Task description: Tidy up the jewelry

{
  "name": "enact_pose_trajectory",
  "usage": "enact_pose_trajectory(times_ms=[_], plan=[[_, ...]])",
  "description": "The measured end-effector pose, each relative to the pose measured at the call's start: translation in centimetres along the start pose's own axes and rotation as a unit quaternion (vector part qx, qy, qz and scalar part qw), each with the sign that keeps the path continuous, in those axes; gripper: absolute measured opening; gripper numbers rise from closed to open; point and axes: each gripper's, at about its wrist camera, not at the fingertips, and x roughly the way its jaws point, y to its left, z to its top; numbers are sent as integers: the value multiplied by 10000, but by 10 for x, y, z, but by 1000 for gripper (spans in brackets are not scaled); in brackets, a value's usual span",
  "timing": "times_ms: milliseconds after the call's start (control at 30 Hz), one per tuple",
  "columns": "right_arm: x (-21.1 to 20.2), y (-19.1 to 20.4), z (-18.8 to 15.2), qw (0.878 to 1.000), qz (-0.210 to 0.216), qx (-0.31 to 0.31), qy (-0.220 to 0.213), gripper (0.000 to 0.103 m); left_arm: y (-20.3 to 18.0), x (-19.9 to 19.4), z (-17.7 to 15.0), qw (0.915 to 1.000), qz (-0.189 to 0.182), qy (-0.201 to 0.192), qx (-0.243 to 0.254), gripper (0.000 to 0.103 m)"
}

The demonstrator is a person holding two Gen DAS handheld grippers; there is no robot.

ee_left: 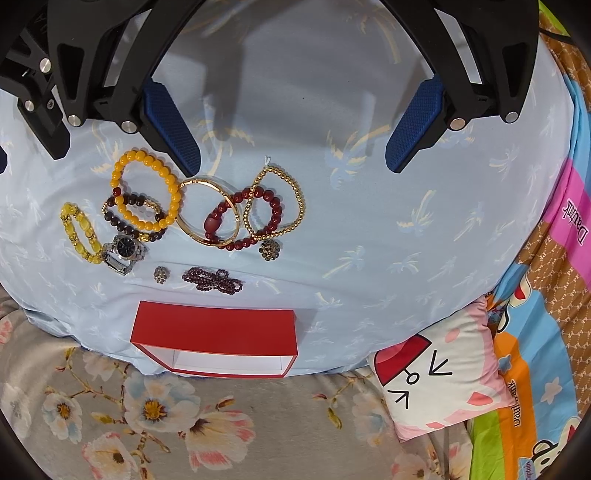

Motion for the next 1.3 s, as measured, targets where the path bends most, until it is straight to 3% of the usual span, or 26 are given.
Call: enact_pose_trajectory(times_ms=[967,1300], plan=[[0,0,2,9998,8,179,32,91,-2,3,1,9999,-108,106,1,96],[9,5,3,9994,254,134,170,90,42,11,-2,9961,-427,297,-718,96]])
